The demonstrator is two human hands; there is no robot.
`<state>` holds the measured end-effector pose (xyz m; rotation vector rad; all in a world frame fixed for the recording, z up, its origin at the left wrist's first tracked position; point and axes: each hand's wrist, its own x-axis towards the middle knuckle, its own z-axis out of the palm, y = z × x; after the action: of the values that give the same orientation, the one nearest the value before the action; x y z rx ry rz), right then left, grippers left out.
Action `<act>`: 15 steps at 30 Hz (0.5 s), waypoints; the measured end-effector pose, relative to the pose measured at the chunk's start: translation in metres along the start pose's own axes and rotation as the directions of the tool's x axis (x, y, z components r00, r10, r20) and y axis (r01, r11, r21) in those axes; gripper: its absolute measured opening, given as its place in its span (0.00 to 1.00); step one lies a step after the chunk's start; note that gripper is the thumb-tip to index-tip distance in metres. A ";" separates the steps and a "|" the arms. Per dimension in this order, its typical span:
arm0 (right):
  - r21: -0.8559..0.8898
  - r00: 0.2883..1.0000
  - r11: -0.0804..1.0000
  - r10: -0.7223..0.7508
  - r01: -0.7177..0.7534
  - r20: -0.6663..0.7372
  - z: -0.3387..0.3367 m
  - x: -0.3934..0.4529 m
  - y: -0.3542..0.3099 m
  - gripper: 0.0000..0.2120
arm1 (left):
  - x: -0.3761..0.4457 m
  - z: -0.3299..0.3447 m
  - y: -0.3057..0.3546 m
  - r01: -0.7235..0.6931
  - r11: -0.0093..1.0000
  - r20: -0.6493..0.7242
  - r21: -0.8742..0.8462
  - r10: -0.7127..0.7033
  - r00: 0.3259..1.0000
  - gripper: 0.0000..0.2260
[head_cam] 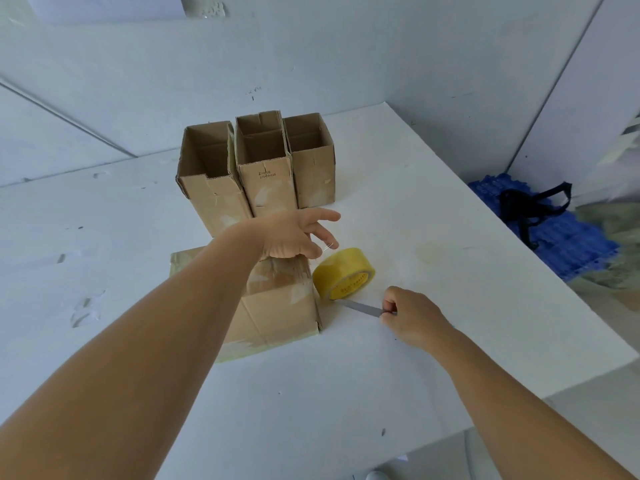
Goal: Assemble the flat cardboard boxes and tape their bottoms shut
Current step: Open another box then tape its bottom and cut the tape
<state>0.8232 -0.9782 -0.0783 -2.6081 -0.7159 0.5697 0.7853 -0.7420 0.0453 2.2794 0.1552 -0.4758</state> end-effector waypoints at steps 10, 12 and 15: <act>0.400 0.985 0.902 -0.170 0.165 -0.023 -0.071 -0.046 -0.027 0.08 | 0.001 0.000 -0.003 0.005 0.998 0.007 0.058 -0.006 1.000 0.31; 0.324 0.974 0.919 -0.194 0.223 -0.119 -0.075 -0.048 -0.035 0.17 | 0.001 0.000 -0.002 0.007 0.997 0.009 0.071 -0.008 1.000 0.32; 0.128 0.956 0.952 -0.258 0.276 -0.142 -0.072 -0.045 -0.046 0.23 | 0.000 0.001 -0.001 0.007 0.997 0.008 0.072 -0.008 1.000 0.32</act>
<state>0.8036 -0.9833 0.0165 -2.3351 -0.9304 0.3601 0.7846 -0.7419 0.0440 2.3479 0.1450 -0.5016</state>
